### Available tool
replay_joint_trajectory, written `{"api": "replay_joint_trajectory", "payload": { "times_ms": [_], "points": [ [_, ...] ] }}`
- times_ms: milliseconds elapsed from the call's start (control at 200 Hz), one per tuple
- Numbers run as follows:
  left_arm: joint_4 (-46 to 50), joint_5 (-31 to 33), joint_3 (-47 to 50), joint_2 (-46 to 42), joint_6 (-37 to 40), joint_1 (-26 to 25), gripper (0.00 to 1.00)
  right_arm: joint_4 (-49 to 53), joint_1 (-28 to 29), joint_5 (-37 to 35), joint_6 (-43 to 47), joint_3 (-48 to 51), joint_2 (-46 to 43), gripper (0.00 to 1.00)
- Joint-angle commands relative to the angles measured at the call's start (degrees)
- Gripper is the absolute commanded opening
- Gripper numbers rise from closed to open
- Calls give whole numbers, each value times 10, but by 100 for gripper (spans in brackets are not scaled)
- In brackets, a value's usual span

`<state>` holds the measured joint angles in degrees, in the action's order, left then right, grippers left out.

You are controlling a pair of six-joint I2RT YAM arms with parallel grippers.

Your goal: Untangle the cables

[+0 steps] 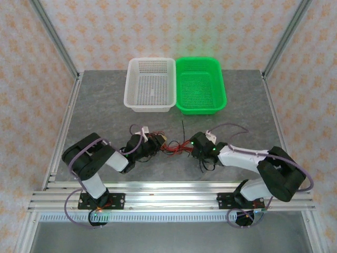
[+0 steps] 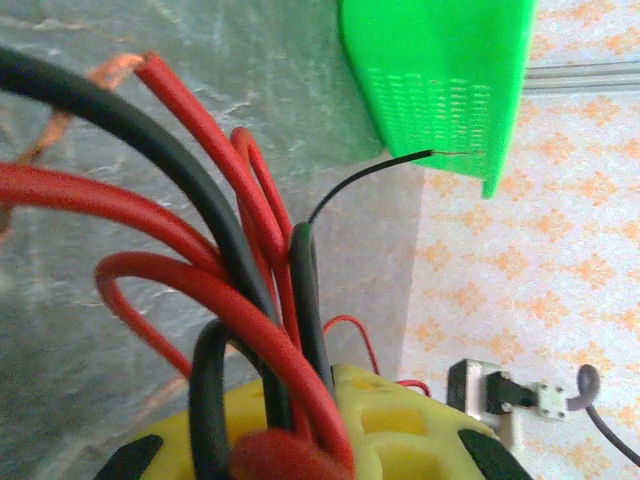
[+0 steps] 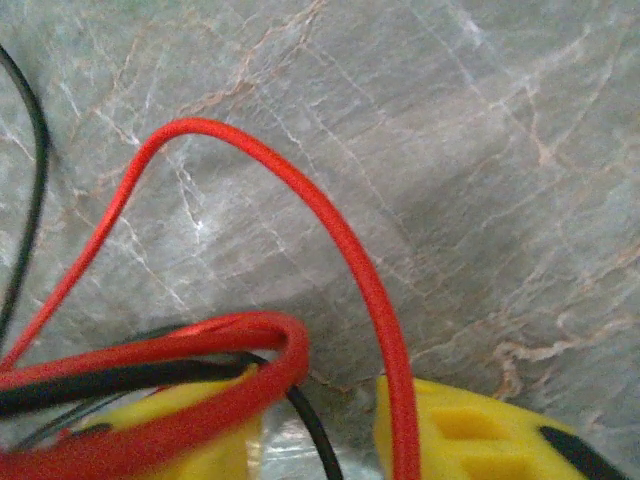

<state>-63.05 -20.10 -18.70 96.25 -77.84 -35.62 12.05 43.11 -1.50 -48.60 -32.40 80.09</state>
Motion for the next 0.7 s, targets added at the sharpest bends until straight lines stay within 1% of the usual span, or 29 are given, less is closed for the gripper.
{"api": "replay_joint_trajectory", "payload": {
  "times_ms": [0,65,170,280,420,490,581,696],
  "points": [
    [62,27,-10,-46,26,2,0,-117,-10,-93,34,-21,47,23],
    [118,34,-20,-76,47,2,0,-97,-11,-124,51,-24,45,16],
    [216,45,-42,-121,85,2,0,-48,-13,-195,79,-27,29,6],
    [316,59,-72,-162,128,2,0,-5,-15,-265,107,-24,-3,2],
    [413,80,-108,-203,173,3,0,35,-16,-332,134,-24,-45,2],
    [454,85,-127,-216,192,3,0,28,-21,-334,146,-20,-64,1],
    [482,82,-144,-227,207,3,0,22,-24,-337,153,-21,-74,1],
    [516,87,-161,-230,234,2,0,17,-28,-305,173,-27,-83,2]
  ]
}}
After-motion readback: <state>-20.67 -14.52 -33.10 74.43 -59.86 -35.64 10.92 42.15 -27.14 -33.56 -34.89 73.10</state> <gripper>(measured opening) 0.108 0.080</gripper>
